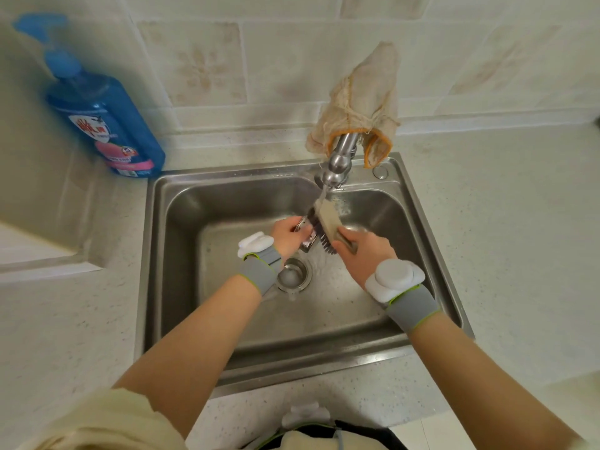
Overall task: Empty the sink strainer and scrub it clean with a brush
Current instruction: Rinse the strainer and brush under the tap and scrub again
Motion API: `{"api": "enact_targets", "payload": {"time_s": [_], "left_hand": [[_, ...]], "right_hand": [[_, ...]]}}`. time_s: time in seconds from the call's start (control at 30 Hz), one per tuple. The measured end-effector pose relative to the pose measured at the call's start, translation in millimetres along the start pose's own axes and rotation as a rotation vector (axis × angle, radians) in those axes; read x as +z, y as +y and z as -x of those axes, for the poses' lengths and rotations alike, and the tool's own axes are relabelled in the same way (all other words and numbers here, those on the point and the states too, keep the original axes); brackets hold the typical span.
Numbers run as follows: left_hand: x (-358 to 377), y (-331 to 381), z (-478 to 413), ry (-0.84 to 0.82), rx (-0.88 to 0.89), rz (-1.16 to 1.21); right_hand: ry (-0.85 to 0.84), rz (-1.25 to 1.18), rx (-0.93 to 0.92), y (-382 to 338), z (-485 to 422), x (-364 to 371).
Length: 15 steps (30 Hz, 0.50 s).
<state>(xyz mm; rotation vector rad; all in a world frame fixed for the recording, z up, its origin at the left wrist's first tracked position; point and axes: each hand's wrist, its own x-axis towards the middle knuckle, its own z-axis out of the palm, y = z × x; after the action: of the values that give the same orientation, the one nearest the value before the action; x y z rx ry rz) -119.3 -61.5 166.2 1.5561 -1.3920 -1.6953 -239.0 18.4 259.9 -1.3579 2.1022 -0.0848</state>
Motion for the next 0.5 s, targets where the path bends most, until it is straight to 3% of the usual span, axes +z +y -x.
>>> {"api": "enact_targets", "payload": {"time_s": [0.1, 0.2, 0.33, 0.5], "left_hand": [[-5.2, -5.4, -0.3, -0.005, -0.059, 0.044], [-3.5, -6.1, 0.7, -0.023, -0.071, 0.03], [-3.2, -2.5, 0.4, -0.037, -0.144, 0.168], [-3.7, 0.3, 1.2, -0.068, -0.148, 0.155]], "right_hand": [[-0.042, 0.011, -0.06, -4.8, 1.2, 4.8], [-0.016, 0.01, 0.001, -3.3, -7.5, 1.4], [-0.066, 0.035, -0.107, -9.2, 0.2, 3.4], [-0.03, 0.068, -0.05, -5.0, -3.3, -1.8]]}}
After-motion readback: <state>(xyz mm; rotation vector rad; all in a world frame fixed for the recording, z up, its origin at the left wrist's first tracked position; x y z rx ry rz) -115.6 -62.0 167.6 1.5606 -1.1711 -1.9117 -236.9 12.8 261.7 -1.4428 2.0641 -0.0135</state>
